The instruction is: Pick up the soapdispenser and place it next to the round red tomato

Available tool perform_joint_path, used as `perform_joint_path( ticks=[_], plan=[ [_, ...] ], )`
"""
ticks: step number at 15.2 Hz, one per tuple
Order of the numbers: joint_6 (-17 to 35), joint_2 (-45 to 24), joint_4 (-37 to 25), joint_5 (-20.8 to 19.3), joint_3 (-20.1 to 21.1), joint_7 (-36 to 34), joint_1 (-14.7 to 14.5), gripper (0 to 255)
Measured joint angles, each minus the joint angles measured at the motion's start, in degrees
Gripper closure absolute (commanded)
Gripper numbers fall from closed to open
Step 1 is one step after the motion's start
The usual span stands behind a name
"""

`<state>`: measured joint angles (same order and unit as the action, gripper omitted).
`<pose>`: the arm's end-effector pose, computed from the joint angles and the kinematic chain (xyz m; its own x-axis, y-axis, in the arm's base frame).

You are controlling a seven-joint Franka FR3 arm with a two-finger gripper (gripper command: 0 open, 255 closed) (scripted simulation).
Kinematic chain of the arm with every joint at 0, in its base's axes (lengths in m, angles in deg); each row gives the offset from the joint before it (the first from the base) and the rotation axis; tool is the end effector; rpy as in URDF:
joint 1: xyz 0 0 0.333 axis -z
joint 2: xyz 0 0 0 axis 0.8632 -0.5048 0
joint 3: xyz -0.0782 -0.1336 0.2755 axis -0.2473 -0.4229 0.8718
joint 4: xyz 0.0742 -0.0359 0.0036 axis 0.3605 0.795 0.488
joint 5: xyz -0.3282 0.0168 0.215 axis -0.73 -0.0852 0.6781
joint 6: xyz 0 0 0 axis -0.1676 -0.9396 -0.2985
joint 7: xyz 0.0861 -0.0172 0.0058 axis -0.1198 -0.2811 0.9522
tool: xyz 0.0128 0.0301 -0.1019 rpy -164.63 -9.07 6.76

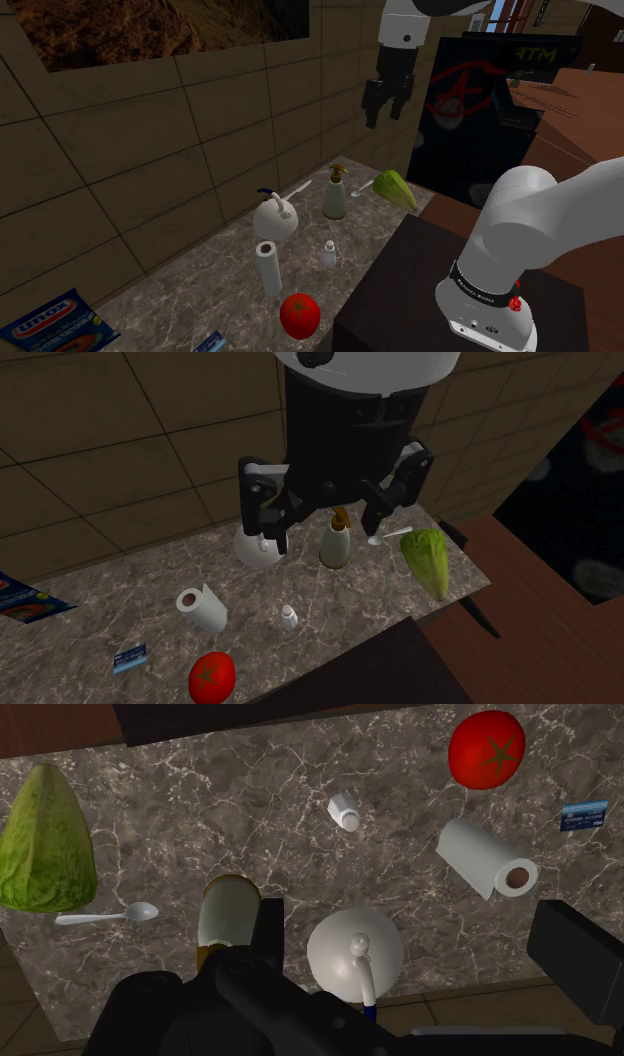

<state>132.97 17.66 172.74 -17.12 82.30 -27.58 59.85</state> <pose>0.3010 -0.0173 0.5907 0.9814 -0.1885 0.0371 -0.1866 -0.9813 -0.0477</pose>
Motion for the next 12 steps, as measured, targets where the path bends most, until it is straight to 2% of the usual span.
perform_joint_path(
  ticks=[3,12],
  plan=[
    [2.0,-1.1,0.9,-0.5,-0.8,0.8,0.3,0],
    [18.7,-13.4,5.1,-3.2,-5.9,6.0,1.7,0]
  ],
)
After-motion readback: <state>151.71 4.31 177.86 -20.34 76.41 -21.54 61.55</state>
